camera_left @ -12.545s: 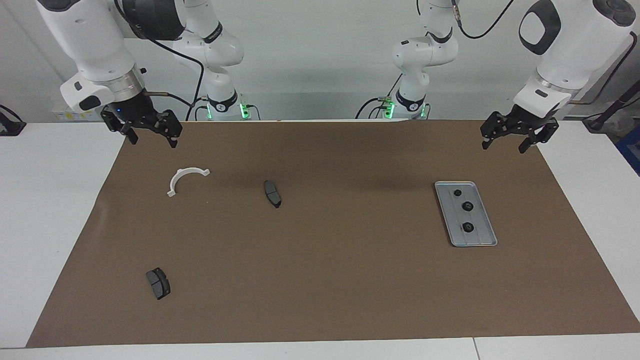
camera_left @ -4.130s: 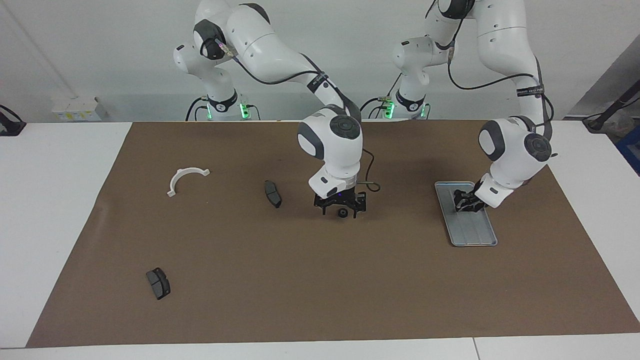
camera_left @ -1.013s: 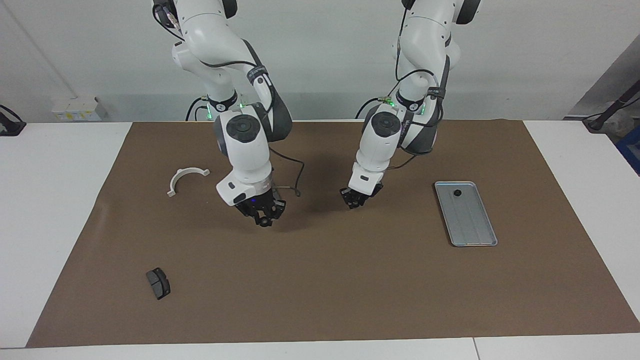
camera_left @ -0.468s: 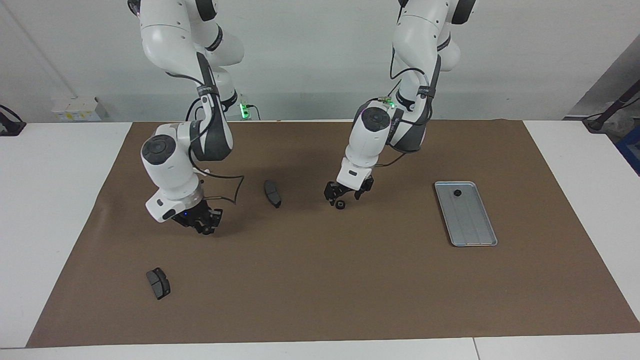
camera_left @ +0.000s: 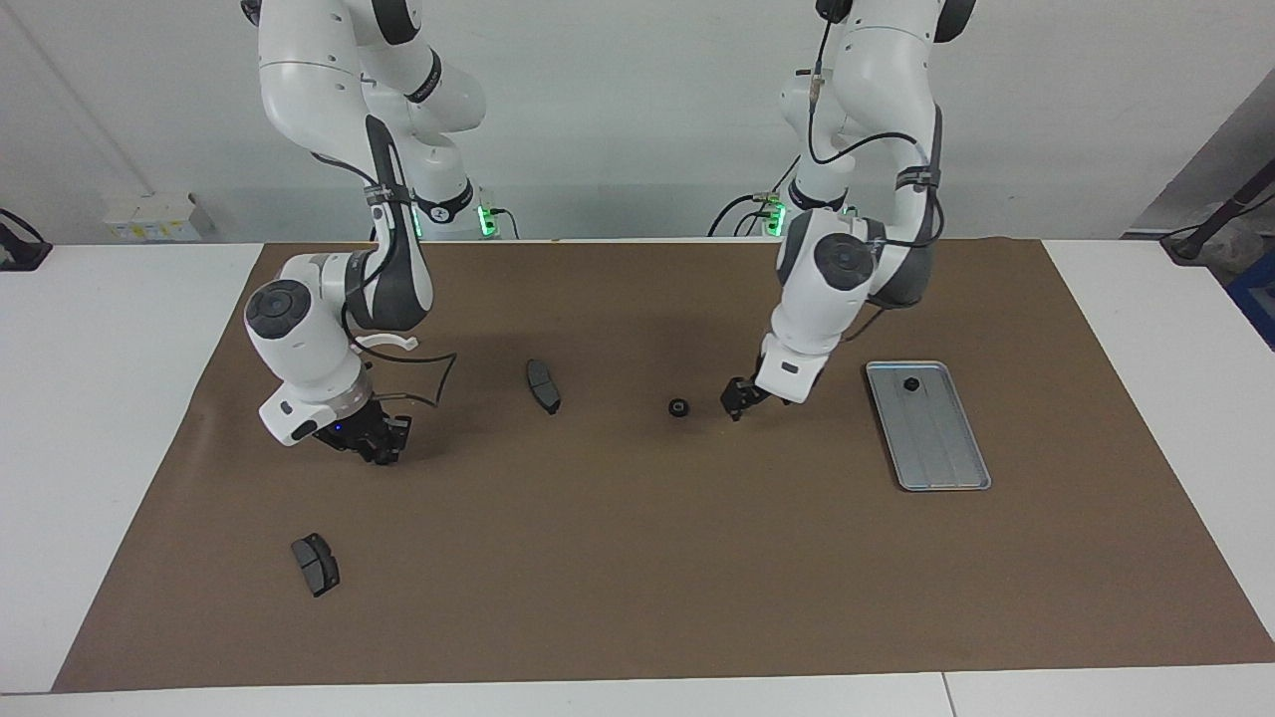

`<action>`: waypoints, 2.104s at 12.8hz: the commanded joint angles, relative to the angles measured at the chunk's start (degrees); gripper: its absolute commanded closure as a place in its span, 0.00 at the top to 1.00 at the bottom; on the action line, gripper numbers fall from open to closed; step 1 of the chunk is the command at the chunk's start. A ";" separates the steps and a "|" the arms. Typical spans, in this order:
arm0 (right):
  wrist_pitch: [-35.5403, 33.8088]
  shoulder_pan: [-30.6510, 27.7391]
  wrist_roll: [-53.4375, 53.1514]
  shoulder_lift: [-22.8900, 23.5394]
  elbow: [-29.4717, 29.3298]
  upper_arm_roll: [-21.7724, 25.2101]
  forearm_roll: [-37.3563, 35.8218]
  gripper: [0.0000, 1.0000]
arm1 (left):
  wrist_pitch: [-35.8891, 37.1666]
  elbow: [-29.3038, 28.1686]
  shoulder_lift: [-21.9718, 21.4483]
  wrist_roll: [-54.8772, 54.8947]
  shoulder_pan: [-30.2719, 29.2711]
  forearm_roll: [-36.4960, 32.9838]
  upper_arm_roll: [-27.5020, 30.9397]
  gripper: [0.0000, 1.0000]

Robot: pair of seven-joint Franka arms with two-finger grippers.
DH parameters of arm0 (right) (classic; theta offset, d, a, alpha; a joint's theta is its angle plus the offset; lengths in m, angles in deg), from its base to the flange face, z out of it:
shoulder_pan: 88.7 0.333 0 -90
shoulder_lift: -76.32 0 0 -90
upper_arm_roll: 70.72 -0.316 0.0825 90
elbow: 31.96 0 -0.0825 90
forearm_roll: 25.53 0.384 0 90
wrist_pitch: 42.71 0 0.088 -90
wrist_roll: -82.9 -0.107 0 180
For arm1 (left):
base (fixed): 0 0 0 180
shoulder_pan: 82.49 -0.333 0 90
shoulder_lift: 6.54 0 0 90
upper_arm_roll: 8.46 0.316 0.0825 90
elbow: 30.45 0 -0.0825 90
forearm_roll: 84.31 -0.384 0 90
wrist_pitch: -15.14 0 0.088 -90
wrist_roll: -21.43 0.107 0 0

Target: Place bearing gear from tray to pile

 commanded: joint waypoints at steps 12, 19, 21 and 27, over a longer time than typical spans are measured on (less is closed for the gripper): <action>-1.27 21.65 -31.30 2.58 -11.15 -0.97 -0.13 1.00 | -3.71 -16.68 -8.56 35.27 -21.65 -3.61 -0.34 0.79; -5.76 32.73 -44.32 11.02 -19.95 -1.05 -2.85 1.00 | -5.11 -18.44 -8.56 35.27 -21.83 -5.10 -0.34 0.70; -5.23 34.93 -45.90 13.30 -21.26 -1.05 -3.12 1.00 | -5.99 -18.44 -8.21 35.27 -21.91 -5.02 -0.34 0.66; -2.25 38.10 -45.64 14.27 -21.36 -1.05 -3.82 0.93 | -7.05 -18.44 -7.68 35.70 -22.62 -5.10 -0.43 0.57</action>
